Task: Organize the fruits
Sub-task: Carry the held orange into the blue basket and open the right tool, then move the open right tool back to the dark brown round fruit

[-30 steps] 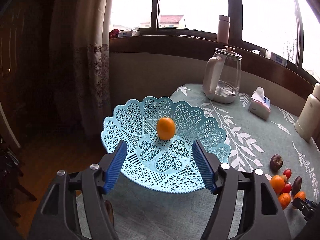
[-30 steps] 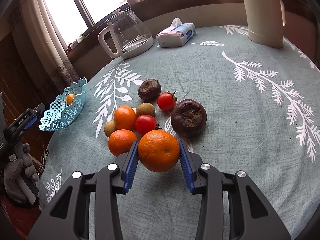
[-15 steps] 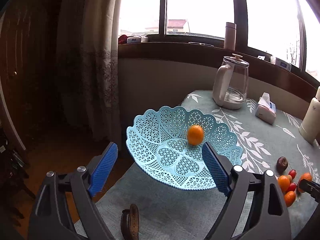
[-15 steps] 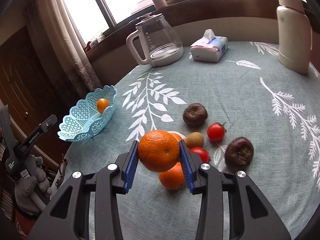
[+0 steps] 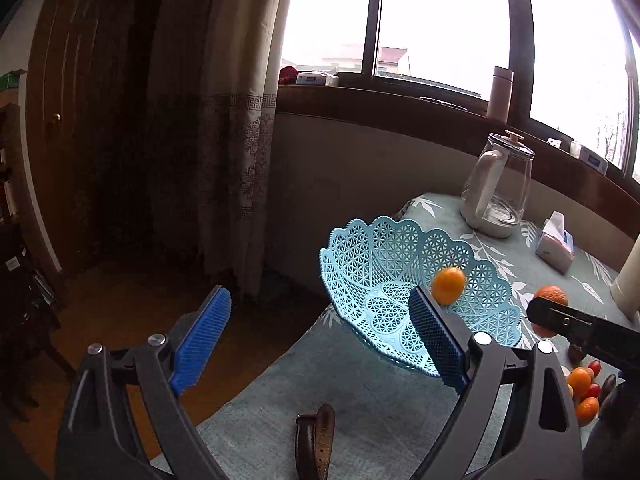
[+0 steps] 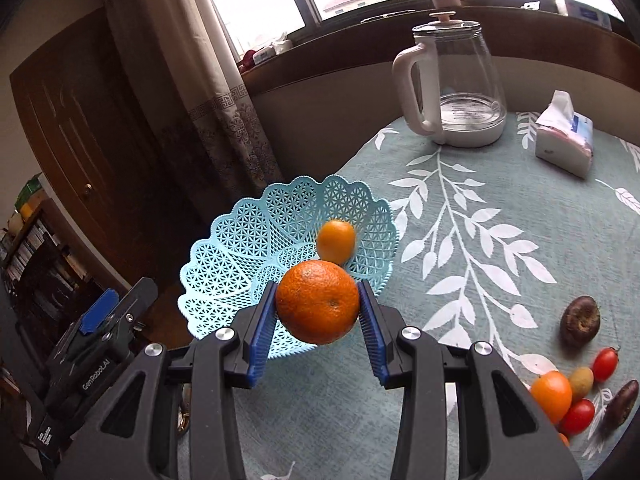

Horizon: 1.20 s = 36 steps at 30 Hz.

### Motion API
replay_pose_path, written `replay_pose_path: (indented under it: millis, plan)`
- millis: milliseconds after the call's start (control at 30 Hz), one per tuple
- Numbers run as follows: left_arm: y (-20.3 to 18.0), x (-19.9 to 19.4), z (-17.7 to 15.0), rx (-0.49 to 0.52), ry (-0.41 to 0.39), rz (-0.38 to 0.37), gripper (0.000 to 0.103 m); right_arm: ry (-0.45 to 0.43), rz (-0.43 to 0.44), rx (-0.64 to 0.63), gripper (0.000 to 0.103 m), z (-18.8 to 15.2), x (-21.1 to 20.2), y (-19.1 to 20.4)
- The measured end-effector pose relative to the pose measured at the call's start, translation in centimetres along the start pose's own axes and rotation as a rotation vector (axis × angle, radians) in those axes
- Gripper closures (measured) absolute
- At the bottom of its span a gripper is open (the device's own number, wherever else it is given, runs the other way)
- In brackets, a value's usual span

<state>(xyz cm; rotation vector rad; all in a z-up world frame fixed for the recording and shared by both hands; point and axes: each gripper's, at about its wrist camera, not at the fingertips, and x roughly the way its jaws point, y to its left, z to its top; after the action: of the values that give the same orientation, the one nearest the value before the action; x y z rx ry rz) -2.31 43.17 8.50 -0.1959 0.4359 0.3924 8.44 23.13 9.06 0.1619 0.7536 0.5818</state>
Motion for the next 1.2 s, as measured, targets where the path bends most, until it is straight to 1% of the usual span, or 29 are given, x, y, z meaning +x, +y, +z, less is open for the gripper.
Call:
replay_pose_path:
  millis: [133, 267, 600, 767, 900, 967, 1100, 1133, 1200]
  plan:
    - [0.1, 0.2, -0.1, -0.006, 0.008, -0.004, 0.011, 0.015, 0.004, 0.005, 0.061, 0.5, 1.4, 0.8]
    - [0.0, 0.3, -0.1, -0.005, 0.012, -0.010, 0.011, -0.007, 0.009, 0.015, 0.053, 0.7, 1.1, 0.6]
    - [-0.9, 0.1, -0.3, 0.013, 0.013, -0.023, 0.011, -0.041, 0.011, 0.079, 0.052, -0.5, -0.8, -0.9]
    - [-1.2, -0.2, -0.4, 0.019, 0.011, -0.031, 0.011, -0.056, 0.001, 0.087, 0.050, -1.3, -1.6, -1.0]
    - [-1.3, -0.5, -0.4, 0.020, 0.007, -0.039, 0.010, -0.069, 0.000, 0.109, 0.045, -1.8, -2.1, -1.5]
    - [-1.4, -0.6, -0.4, 0.021, 0.004, -0.044, 0.007, -0.073, -0.003, 0.119, 0.044, -2.1, -2.5, -1.7]
    - [-1.5, -0.9, -0.4, 0.019, 0.001, -0.058, 0.005, -0.095, -0.023, 0.141, 0.034, -2.8, -3.2, -2.4]
    - [-1.6, -0.9, -0.4, 0.019, 0.001, -0.062, 0.003, -0.099, -0.029, 0.148, 0.033, -2.9, -3.3, -2.6]
    - [-1.7, -1.0, -0.4, 0.019, 0.002, -0.070, 0.003, -0.103, -0.034, 0.165, 0.030, -3.3, -3.6, -3.1]
